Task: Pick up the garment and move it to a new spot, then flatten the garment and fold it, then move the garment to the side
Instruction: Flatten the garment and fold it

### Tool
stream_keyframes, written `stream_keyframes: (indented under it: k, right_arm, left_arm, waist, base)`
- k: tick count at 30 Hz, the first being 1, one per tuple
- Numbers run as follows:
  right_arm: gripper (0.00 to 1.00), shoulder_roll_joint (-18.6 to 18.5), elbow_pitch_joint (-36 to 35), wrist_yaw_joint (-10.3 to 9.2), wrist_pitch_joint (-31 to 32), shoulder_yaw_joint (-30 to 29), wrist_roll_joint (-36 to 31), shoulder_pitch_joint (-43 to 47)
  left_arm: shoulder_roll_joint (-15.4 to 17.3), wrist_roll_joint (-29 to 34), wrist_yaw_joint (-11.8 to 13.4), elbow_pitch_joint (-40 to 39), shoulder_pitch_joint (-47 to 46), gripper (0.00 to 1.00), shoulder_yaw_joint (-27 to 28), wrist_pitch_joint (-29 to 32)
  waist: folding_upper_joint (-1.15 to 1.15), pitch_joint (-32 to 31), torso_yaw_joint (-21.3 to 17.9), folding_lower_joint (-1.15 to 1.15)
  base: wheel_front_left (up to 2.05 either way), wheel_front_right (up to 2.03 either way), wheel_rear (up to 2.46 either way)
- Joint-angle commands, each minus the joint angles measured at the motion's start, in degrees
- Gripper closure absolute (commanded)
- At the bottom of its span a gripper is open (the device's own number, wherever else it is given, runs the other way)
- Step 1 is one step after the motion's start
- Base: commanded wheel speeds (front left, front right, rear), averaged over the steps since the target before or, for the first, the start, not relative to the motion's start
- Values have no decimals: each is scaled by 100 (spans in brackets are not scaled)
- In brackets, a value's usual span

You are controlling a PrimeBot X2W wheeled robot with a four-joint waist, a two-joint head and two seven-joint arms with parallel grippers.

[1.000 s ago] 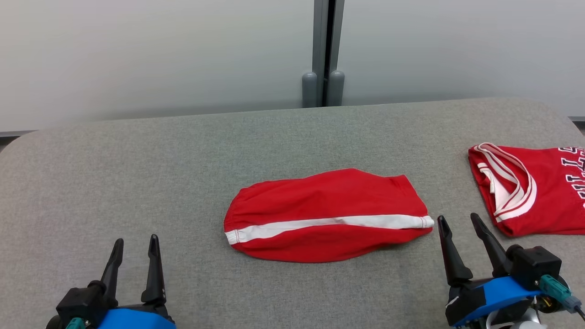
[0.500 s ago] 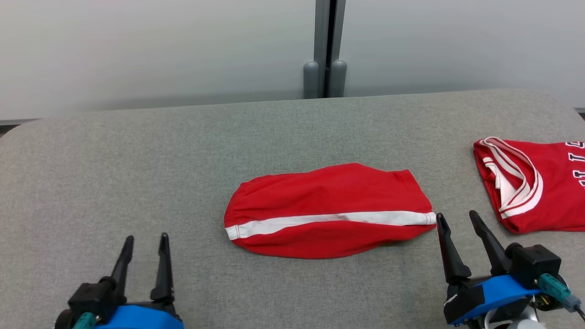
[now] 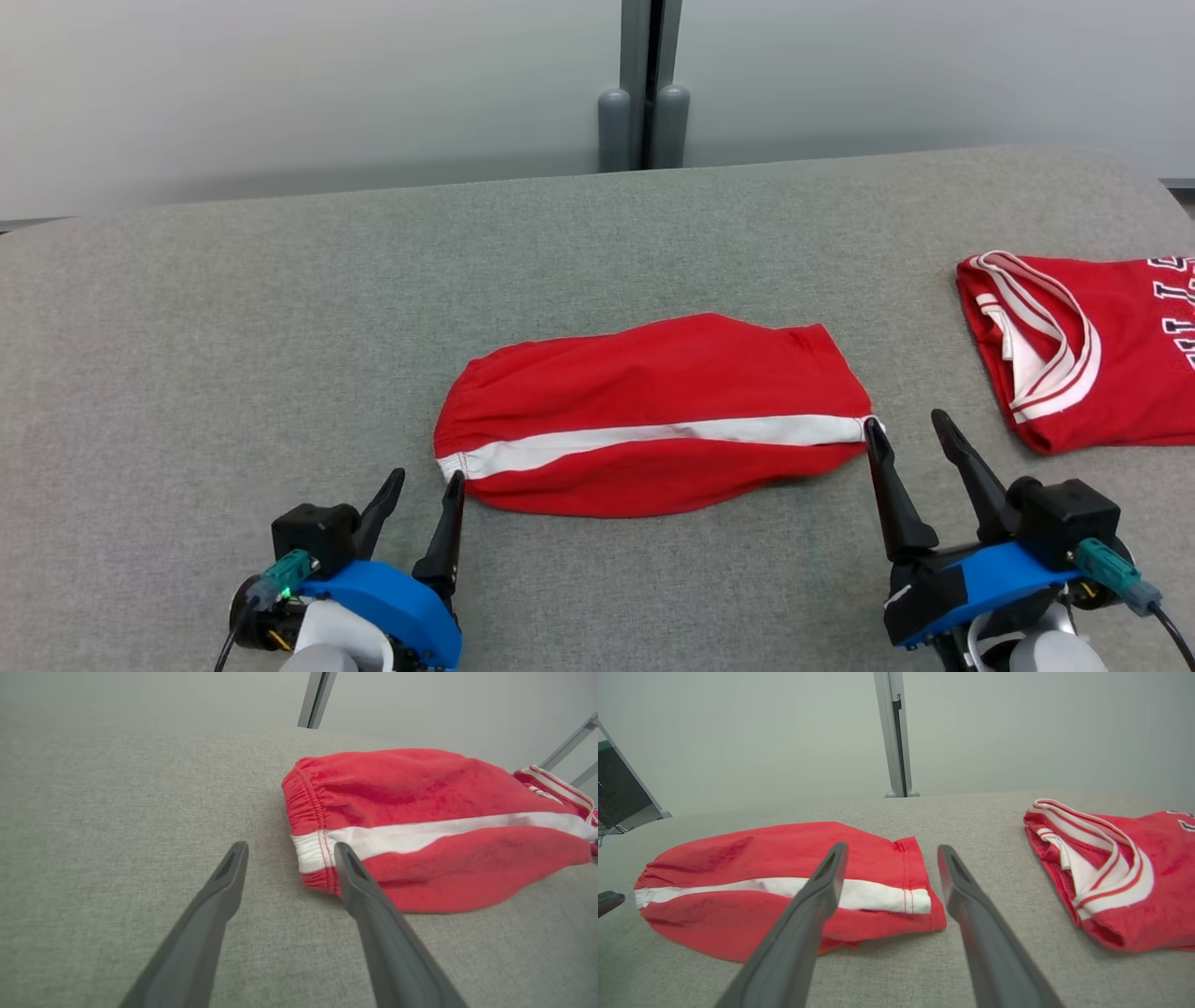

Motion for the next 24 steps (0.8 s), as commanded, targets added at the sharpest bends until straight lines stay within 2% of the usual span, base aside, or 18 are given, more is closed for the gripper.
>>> stream_keyframes:
  k: [1,9,10,11,12,13,14,19,24]
  right_arm:
    - [0,6,15,3,-38,2,49,-76]
    - [0,-2,82,3,-79,37,54,-141]
    - [0,-2,89,3,-86,41,56,-156]
    - [0,-2,94,3,-85,44,58,-171]
    - [0,-2,100,3,-90,51,60,-184]
    - [0,-8,104,3,-88,58,55,-191]
    - [0,-27,107,3,-82,65,53,-205]
    - [0,-125,76,3,155,123,140,-398]
    - [0,-70,394,3,1494,-264,187,-737]
  left_arm:
    - [66,-196,-15,123,-194,0,-171,-31]
    - [157,-813,-17,553,-528,0,-567,-110]
    - [183,-880,-17,586,-562,3,-623,-116]
    - [216,-937,-17,617,-594,20,-666,-139]
    - [236,-1005,-16,641,-626,56,-738,-161]
    - [251,-1058,-16,651,-664,84,-817,-173]
    - [269,-1119,-17,662,-693,100,-879,-197]
    - [377,-1338,-16,754,-835,100,-1143,-303]
    - [447,-1473,-17,840,-899,100,-1352,-402]
  waist:
    - [0,35,-59,0]
    - [0,142,-234,0]
    - [0,154,-248,0]
    - [0,168,-260,0]
    - [0,177,-267,0]
    - [0,188,-272,0]
    - [0,197,-273,0]
    - [0,219,-250,0]
    - [0,205,-212,0]
  base:
    - [0,0,0]
    - [0,0,0]
    - [0,0,0]
    - [0,0,0]
    - [0,0,0]
    - [0,0,0]
    - [0,0,0]
    - [0,0,0]
    - [0,0,0]
